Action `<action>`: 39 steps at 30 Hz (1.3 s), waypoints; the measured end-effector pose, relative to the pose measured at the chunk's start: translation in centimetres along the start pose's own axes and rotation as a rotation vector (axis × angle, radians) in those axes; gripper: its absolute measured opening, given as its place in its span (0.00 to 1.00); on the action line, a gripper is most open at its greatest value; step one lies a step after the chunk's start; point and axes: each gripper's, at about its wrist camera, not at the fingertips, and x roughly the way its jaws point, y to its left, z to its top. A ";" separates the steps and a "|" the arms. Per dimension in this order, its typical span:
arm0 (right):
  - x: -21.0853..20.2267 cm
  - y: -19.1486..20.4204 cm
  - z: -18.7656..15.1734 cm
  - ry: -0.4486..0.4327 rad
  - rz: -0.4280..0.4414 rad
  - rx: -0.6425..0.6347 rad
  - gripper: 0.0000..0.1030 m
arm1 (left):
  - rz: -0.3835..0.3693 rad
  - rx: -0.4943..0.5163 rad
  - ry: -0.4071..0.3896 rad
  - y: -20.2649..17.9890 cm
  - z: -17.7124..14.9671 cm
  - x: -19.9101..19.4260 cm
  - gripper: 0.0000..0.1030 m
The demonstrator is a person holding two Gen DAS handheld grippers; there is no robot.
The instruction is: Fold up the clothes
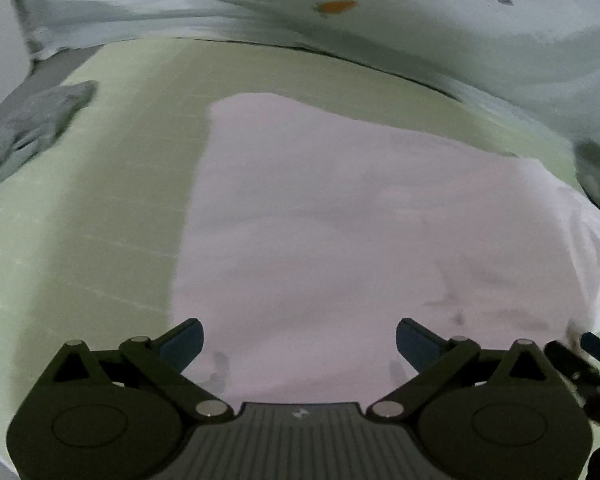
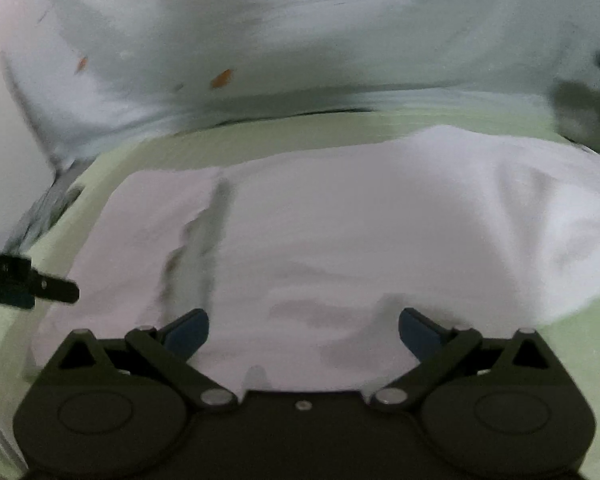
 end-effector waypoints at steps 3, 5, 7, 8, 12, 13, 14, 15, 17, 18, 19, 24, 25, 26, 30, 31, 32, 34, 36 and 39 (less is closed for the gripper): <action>0.1 -4.4 0.2 -0.023 -0.033 0.141 1.00 | -0.005 0.018 0.012 -2.3 0.5 0.4 0.98; 0.3 -7.4 0.2 -0.039 -0.054 0.237 1.00 | -0.006 0.015 0.027 -3.4 0.8 1.0 0.98; 0.5 -10.4 0.3 -0.056 -0.075 0.333 1.00 | 0.009 0.014 0.038 -4.1 1.2 1.8 0.98; 0.6 -11.9 0.3 -0.064 -0.085 0.381 1.00 | 0.016 0.013 0.043 -4.4 1.3 2.2 0.98; 1.0 -17.8 0.5 -0.096 -0.128 0.573 1.00 | 0.048 0.001 0.049 -4.7 1.9 3.8 0.98; 1.1 -19.3 0.5 -0.104 -0.138 0.621 1.00 | 0.061 -0.006 0.049 -4.6 2.1 4.2 0.98; 1.4 -20.7 0.5 -0.116 -0.144 0.659 1.00 | 0.074 -0.021 0.054 -4.5 2.3 4.6 0.98; 1.9 -22.0 0.6 -0.129 -0.147 0.691 1.00 | 0.086 -0.036 0.059 -4.3 2.4 5.0 0.98; 2.5 -24.0 1.1 -0.182 -0.131 0.757 1.00 | 0.102 -0.079 0.068 -3.6 2.9 5.7 0.98; 3.0 -24.9 1.4 -0.203 -0.116 0.782 1.00 | 0.106 -0.100 0.068 -3.2 3.1 6.0 0.98; 3.6 -25.8 1.8 -0.218 -0.099 0.800 1.00 | 0.121 -0.119 0.072 -2.9 3.3 6.3 0.98; 5.9 -28.9 4.1 -0.270 -0.104 0.827 1.00 | 0.188 -0.154 0.104 -2.7 3.7 8.0 1.00; 6.4 -29.3 4.5 -0.271 -0.113 0.815 1.00 | 0.197 -0.152 0.111 -3.0 3.6 8.2 1.00; 7.0 -29.4 5.0 -0.266 -0.125 0.790 1.00 | 0.208 -0.147 0.116 -3.1 3.6 8.5 1.00; 9.0 -29.6 6.7 -0.263 -0.162 0.744 1.00 | 0.246 -0.131 0.129 -3.8 3.5 9.3 1.00; 9.2 -29.9 6.8 -0.274 -0.159 0.763 1.00 | 0.242 -0.134 0.129 -3.7 3.5 9.3 1.00; 9.3 -30.2 6.8 -0.281 -0.150 0.778 1.00 | 0.237 -0.138 0.129 -3.6 3.4 9.2 1.00; 9.4 -31.0 6.5 -0.288 -0.122 0.801 0.98 | 0.228 -0.145 0.128 -3.5 3.3 9.2 1.00; 9.0 -31.7 6.1 -0.274 -0.145 0.835 0.66 | 0.228 -0.147 0.122 -3.5 3.2 9.1 1.00; 8.5 -32.3 5.6 -0.254 -0.140 0.854 0.36 | 0.231 -0.147 0.116 -3.6 3.0 9.0 1.00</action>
